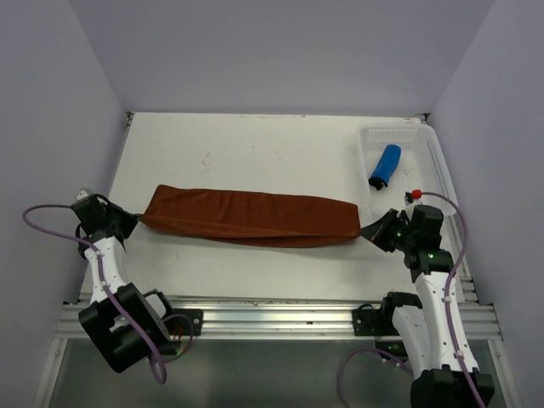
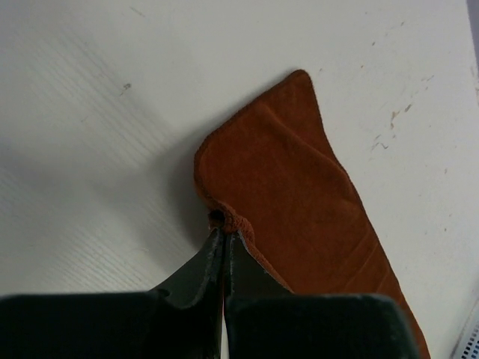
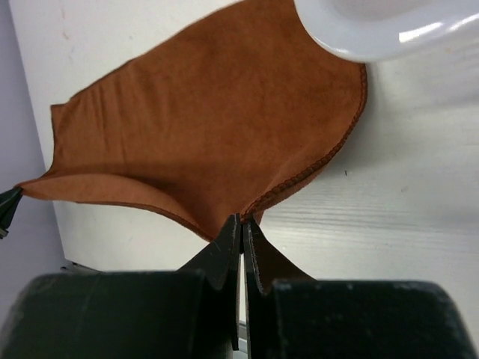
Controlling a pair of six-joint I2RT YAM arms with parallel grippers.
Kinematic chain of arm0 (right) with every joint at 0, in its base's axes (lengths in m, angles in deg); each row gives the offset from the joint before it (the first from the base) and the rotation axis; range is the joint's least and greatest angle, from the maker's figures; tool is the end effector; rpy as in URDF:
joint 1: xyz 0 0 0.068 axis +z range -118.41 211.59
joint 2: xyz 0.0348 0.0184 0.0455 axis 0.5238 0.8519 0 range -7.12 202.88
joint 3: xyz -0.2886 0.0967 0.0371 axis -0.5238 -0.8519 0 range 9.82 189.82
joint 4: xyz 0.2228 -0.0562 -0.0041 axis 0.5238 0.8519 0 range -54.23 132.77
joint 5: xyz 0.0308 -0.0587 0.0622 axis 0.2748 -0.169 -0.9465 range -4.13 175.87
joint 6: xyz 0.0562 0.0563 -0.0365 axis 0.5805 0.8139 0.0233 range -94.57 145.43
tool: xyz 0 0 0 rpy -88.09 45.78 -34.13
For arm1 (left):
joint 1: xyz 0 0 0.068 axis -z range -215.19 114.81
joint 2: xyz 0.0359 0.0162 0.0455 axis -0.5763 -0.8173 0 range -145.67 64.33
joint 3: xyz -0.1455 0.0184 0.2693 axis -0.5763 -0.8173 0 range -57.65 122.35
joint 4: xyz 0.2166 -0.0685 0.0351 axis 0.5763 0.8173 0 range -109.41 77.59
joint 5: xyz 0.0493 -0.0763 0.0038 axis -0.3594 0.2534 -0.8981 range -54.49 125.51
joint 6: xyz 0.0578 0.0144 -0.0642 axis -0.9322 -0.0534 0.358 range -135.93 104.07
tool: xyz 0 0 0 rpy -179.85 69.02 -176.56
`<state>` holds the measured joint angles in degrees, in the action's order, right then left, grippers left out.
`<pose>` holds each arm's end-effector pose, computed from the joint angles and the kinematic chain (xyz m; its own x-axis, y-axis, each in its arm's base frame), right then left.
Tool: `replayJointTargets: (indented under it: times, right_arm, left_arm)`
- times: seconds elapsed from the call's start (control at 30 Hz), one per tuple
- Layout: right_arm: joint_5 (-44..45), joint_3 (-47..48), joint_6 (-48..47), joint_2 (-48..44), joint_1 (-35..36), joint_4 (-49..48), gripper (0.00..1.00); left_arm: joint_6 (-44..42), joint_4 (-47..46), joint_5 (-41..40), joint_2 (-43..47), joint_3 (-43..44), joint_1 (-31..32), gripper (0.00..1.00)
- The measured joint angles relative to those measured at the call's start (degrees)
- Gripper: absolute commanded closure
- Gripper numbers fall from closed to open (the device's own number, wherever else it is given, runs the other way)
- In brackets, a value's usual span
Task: Roll the towels
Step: Fold the towel
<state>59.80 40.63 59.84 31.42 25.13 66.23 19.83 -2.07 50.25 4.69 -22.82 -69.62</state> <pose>0.1194 0.0208 0.2419 -0.6438 0.5837 -0.4948 0.1474 0.7291 0.6683 0.1729 0.0946 0.2372 -0.2205 -0.8364 -0.5018 -0.6409 0.5120 -0.5718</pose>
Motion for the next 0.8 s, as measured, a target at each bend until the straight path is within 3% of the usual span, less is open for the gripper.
replayJointTargets:
  times: [0.4,0.8]
  right_arm:
    - [1.3,-5.6,-2.1,2.1,0.0,1.2,1.0]
    - [4.1,-0.2,-1.9,17.9,0.0,-4.5,1.0]
  left_arm:
    - [0.6,-0.5,0.2,-1.6,-4.7,0.0,1.0]
    - [1.9,-1.2,0.1,-10.7,2.8,0.0,1.0]
